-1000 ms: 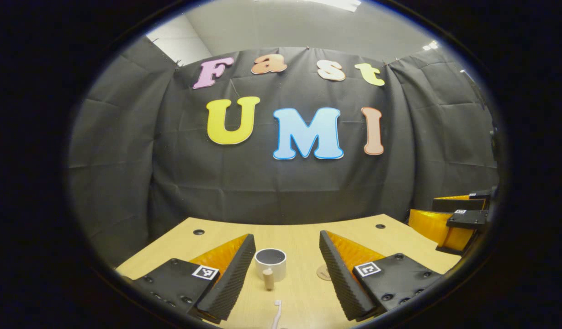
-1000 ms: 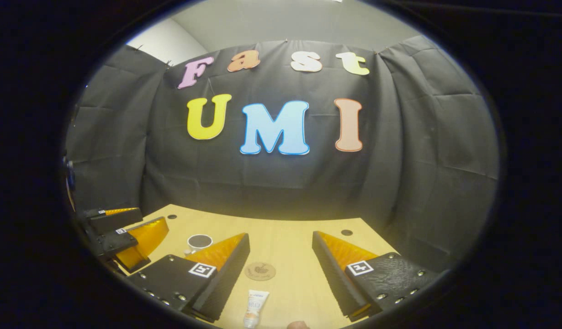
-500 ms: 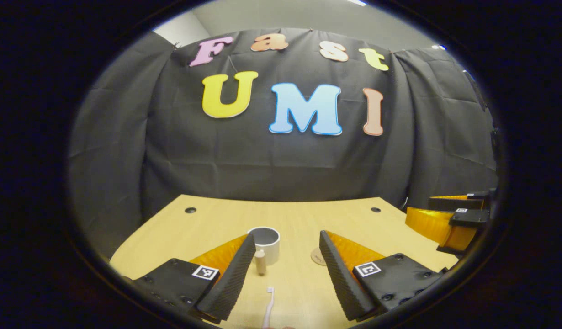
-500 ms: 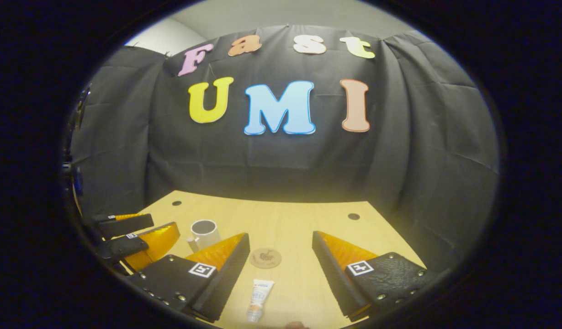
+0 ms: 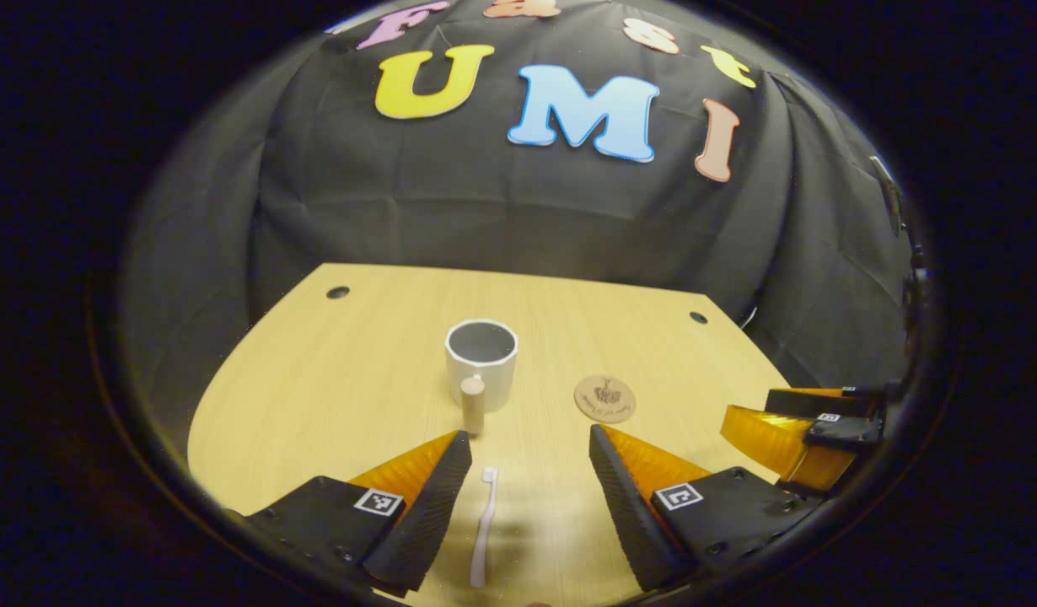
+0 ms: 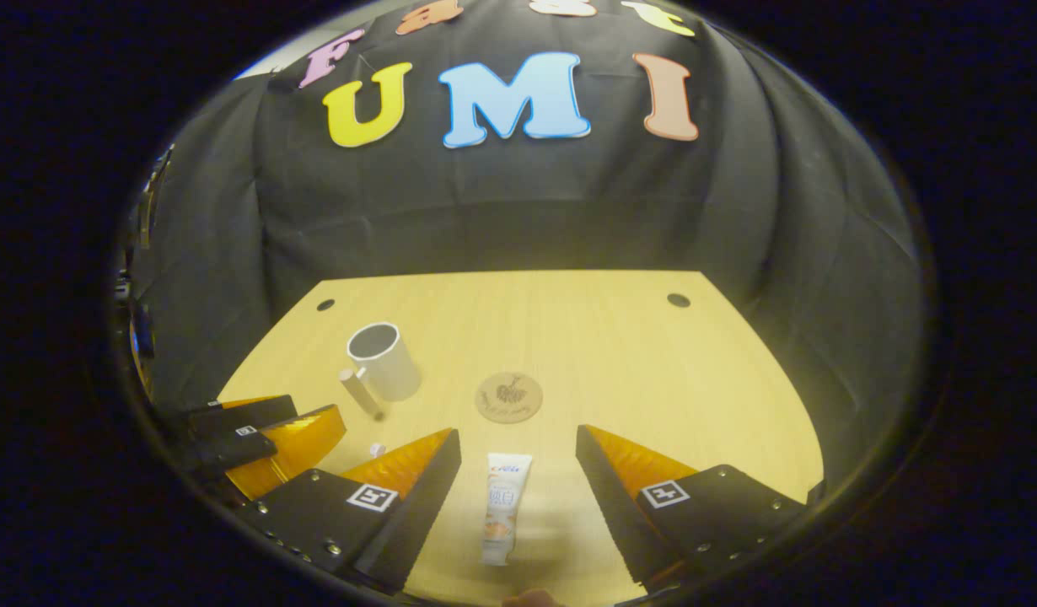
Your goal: Put the toothbrush and toothpaste on the desktop into the cup, then pick up the cup and place it on the coaster on the desktop.
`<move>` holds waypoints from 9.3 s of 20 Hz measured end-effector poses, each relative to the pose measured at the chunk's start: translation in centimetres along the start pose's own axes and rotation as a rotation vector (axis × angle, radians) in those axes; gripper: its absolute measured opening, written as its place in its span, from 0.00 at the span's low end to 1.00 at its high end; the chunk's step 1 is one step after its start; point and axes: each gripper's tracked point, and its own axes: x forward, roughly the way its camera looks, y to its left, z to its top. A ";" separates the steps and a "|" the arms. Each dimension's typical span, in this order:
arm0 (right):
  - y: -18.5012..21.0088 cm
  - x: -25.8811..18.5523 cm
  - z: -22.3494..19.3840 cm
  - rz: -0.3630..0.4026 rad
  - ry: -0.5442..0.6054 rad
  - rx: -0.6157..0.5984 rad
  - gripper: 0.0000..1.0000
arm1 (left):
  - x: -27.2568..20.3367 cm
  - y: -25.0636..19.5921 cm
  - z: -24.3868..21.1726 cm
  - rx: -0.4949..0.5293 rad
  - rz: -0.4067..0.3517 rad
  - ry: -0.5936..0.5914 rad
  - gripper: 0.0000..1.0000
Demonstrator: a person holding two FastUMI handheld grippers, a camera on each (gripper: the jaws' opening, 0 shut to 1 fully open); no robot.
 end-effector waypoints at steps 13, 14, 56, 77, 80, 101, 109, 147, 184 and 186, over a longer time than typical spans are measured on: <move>1.0 5.4 -7.9 0.032 0.435 0.031 0.91 | 3.7 2.4 -11.0 -0.048 0.033 0.574 0.94; 1.0 5.6 -8.5 0.030 0.459 0.032 0.91 | 3.6 2.4 -11.7 -0.046 0.031 0.614 0.95; 0.5 2.7 -7.1 0.127 0.353 0.284 0.18 | 0.5 3.1 -10.0 0.025 -0.012 0.385 0.13; 1.8 -0.4 0.9 0.171 0.112 0.122 0.18 | -2.7 1.5 13.5 0.069 -0.076 -0.356 0.07; 1.4 0.2 0.6 0.156 0.119 0.106 0.18 | -0.3 2.8 17.4 0.044 -0.063 -0.437 0.07; 5.2 3.4 4.0 0.220 0.102 -0.028 0.18 | 11.5 8.0 13.6 -0.043 0.004 -0.272 0.29; 9.3 5.7 9.2 0.283 -0.002 -0.104 0.18 | 9.9 8.1 13.5 -0.054 -0.016 -0.278 0.92; 20.7 16.3 13.8 0.362 -0.165 -0.225 0.55 | 6.8 14.7 8.9 -0.149 0.001 -0.148 0.96; -0.6 7.5 11.4 0.113 -0.166 0.036 0.77 | 15.7 6.1 2.5 -0.005 -0.069 0.267 0.94; -0.9 7.8 10.9 0.115 -0.151 0.061 0.76 | 16.7 6.2 1.9 -0.004 -0.060 0.297 0.87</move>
